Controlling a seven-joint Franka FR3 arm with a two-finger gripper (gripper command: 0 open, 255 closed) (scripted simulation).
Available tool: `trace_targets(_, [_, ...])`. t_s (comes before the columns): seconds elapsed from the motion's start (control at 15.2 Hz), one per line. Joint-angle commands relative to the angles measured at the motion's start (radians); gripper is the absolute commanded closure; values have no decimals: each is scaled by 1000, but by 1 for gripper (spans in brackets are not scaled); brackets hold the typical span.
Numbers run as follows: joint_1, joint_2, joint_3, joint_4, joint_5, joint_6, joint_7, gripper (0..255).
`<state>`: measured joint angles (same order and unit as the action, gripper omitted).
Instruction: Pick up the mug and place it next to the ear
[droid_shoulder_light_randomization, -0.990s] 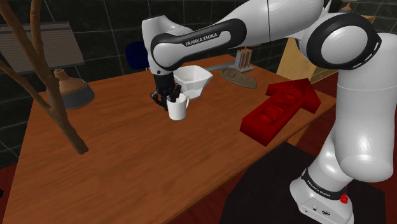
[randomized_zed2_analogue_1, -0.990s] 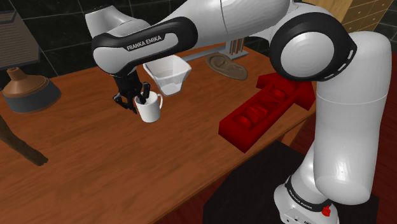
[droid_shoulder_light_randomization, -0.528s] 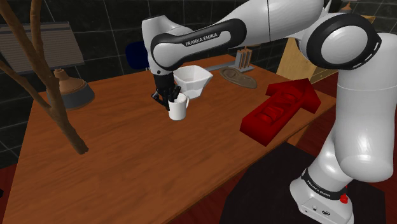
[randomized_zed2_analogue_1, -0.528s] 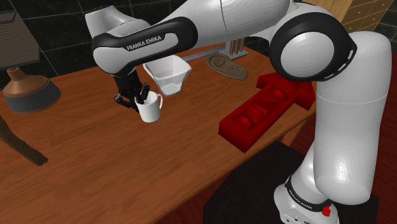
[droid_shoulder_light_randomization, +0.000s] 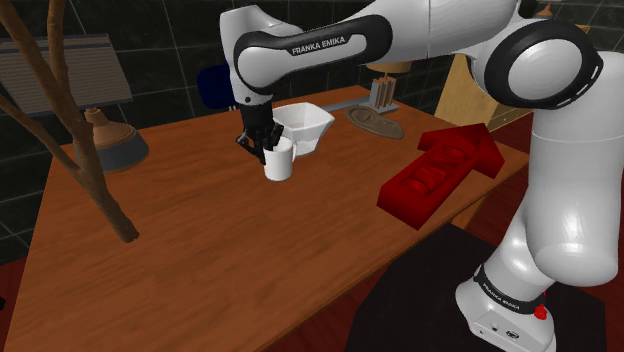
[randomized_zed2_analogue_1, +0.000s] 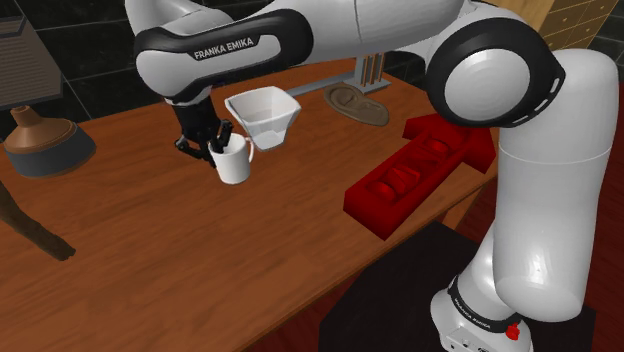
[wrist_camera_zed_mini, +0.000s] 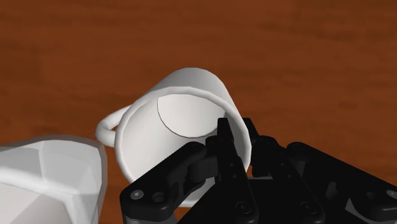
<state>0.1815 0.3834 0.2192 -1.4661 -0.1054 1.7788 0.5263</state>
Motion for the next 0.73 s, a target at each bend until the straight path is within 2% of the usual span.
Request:
trace_targets(0.0, [1,-4,1,23,1,-27,-1,255])
trace_targets(0.66, [9,3,3,169,1,-165,-6,255])
